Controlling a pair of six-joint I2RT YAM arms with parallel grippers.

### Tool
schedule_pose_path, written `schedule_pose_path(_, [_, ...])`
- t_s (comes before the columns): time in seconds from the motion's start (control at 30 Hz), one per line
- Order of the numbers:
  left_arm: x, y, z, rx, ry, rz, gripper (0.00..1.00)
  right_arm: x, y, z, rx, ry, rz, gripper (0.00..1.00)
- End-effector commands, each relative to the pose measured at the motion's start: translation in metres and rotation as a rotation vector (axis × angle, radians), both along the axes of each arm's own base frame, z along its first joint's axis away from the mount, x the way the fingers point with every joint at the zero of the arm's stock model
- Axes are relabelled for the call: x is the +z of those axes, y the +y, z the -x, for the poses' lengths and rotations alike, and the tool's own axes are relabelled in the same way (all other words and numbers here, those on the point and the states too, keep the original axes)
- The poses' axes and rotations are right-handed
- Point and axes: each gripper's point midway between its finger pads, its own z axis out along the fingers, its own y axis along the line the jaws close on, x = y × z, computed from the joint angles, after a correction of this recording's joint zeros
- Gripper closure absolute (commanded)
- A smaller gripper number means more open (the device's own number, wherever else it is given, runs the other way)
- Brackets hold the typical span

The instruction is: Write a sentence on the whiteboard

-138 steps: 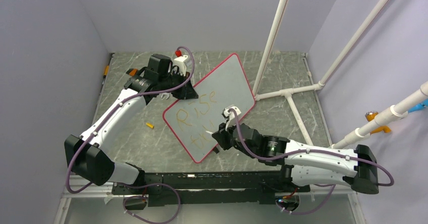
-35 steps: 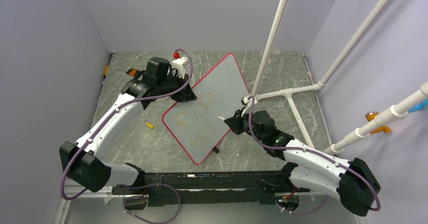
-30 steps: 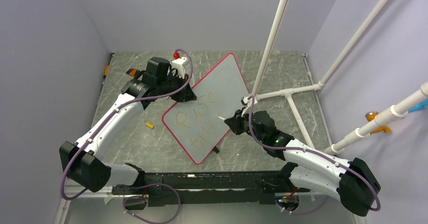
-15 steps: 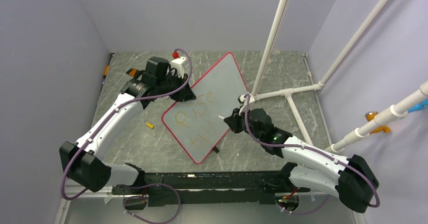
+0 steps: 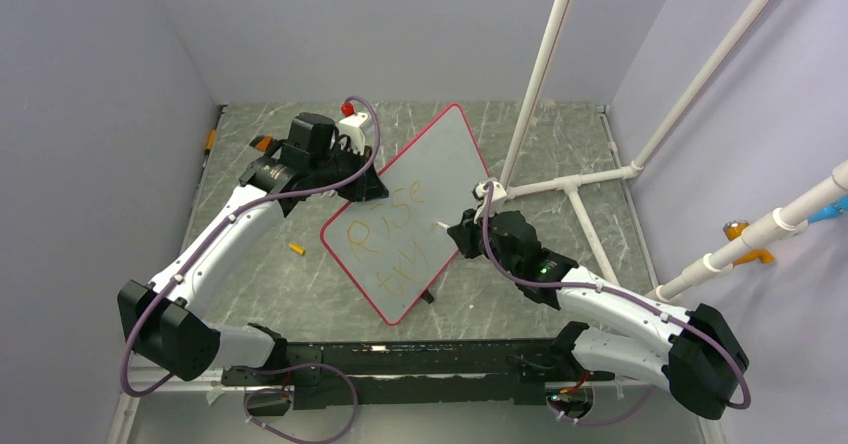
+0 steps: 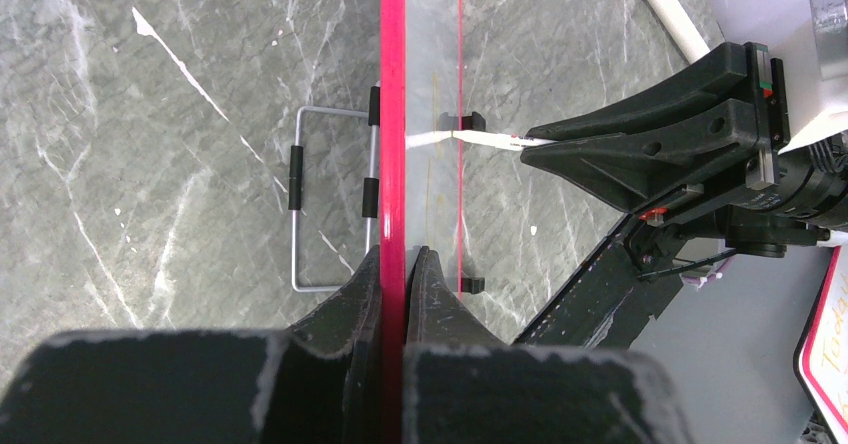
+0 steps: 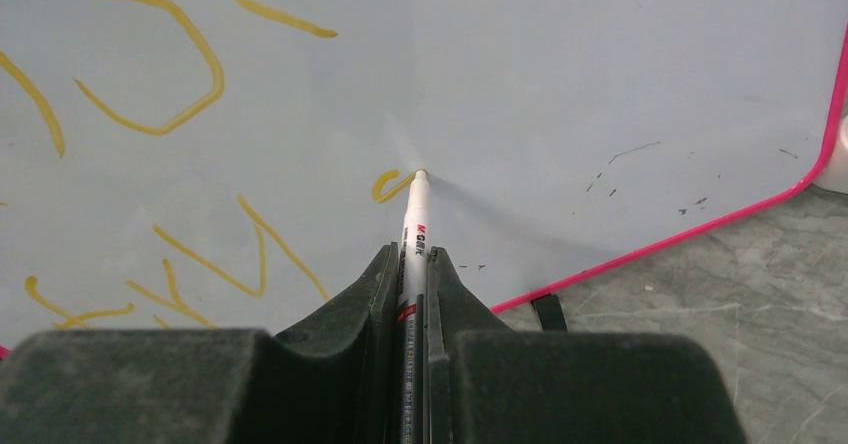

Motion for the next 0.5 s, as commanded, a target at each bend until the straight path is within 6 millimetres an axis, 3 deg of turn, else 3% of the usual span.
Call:
schedule_pose_path(0.0, [-0.033, 0.039, -0.031, 0.076, -0.127, -0.269, 1.0, 0.024, 0.012, -0.004, 0.036, -0.05, -0.046, 1.0])
schedule_pose_path(0.47, [-0.034, 0.039, -0.031, 0.073, -0.124, -0.267, 1.0, 0.038, 0.019, 0.004, 0.094, -0.076, -0.104, 1.0])
